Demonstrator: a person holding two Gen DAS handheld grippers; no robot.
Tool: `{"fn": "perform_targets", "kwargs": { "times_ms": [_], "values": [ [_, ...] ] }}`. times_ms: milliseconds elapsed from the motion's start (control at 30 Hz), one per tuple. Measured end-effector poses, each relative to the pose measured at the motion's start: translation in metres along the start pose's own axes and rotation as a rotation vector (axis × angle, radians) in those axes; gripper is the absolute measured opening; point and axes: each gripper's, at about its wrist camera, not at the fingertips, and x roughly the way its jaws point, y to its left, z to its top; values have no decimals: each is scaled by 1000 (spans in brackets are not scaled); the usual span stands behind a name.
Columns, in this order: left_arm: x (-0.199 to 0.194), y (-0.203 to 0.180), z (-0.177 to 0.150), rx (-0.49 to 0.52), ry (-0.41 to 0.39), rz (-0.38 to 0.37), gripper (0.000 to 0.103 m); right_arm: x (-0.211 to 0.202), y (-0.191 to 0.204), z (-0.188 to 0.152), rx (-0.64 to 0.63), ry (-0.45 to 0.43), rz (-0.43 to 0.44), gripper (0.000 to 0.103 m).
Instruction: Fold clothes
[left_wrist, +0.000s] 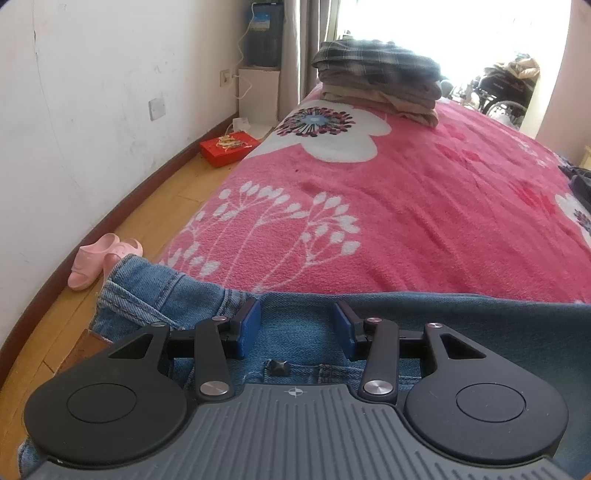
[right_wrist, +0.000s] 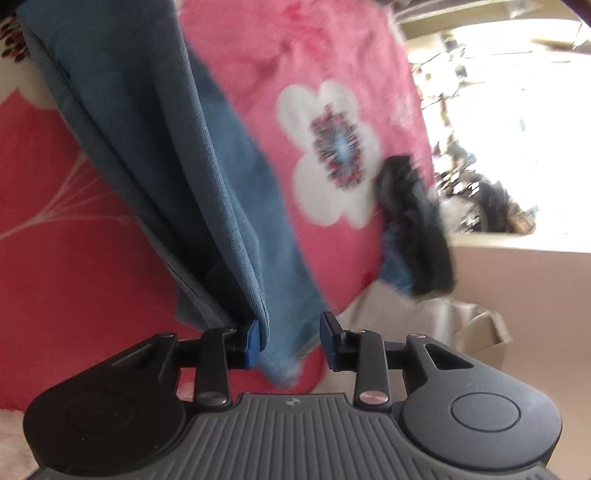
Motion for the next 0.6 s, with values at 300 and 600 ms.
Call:
{"fn": "perform_targets", "kwargs": {
  "times_ms": [300,600],
  "values": [
    [0,3,1,-4,1,-13,44,-41,-43,16,-73,-130,-396,35],
    [1,2,1,-3,1,-9,44,36,-106,-18,126,46,-453,37]
  ]
}}
